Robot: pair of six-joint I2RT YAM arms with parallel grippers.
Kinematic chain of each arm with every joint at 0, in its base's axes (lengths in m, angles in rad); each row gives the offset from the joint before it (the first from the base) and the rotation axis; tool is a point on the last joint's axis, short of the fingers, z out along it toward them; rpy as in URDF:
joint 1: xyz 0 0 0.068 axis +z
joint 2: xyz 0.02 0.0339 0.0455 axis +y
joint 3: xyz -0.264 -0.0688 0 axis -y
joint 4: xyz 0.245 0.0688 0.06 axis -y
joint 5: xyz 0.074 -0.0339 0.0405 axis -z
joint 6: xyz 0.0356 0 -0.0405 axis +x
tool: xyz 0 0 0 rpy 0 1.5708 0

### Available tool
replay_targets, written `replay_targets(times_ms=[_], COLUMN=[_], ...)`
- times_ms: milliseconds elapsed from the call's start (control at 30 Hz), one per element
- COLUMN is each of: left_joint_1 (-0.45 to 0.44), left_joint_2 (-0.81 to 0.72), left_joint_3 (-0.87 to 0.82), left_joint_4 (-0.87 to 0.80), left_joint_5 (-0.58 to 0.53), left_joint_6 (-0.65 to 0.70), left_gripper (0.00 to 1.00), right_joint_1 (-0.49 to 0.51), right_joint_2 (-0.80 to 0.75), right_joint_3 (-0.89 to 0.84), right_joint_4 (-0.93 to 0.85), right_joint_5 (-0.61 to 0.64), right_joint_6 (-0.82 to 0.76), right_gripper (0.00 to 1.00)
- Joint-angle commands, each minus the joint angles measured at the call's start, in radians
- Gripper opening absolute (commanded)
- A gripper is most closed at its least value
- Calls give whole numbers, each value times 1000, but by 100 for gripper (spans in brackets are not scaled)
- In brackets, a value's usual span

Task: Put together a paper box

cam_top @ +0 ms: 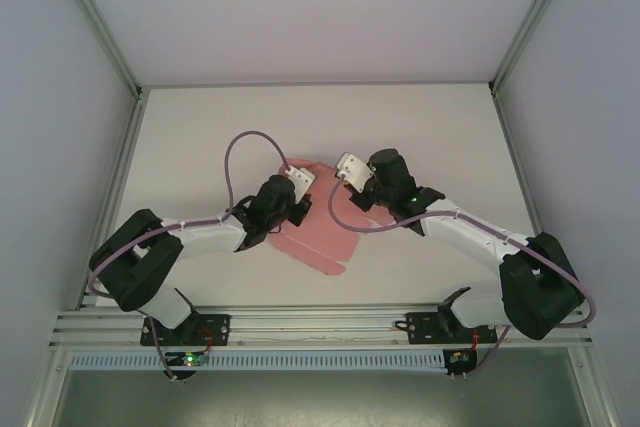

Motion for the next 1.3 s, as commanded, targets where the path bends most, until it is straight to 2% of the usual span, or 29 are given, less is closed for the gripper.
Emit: replay_targets(times_ms=[0, 233, 367, 467, 533, 600, 667, 733, 767, 967, 1133, 1267], left_joint_1=[-55, -73, -72, -72, -73, -73, -74, -74, -73, -67, -48, -12], left_joint_2=[49, 99, 96, 81, 60, 30, -6, -38, -55, -188, -369, -467], left_joint_3=[46, 60, 51, 69, 80, 69, 42, 21, 15, 28, 68, 66], left_joint_4=[96, 119, 79, -7, -60, -76, -63, -66, -77, -252, -424, -496], left_joint_5=[79, 118, 49, 29, 40, 47, 47, 36, 23, -143, -177, -260], left_joint_6=[-29, -44, -76, -111, -128, -140, -144, -142, -144, -214, -236, -275], left_gripper=[0, 0, 19, 20, 25, 38, 68, 85, 98, 100, 100, 100], right_joint_1=[39, 69, 72, 72, 73, 74, 75, 74, 75, 75, 90, 105], right_joint_2=[-26, -9, 5, 18, 26, 33, 40, 40, 40, 38, 67, 81], right_joint_3=[0, -7, -10, -11, -11, -10, -13, -17, -22, -71, -74, -79], right_joint_4=[176, 177, 171, 164, 162, 164, 175, 188, 193, 263, 287, 307], right_joint_5=[-19, 90, 138, 151, 147, 145, 156, 168, 172, 172, 199, 203], right_joint_6=[-49, -113, -147, -168, -179, -191, -200, -209, -214, -259, -300, -328], right_gripper=[0, 0, 0, 0, 0, 0, 0, 0, 0, 0, 0, 0])
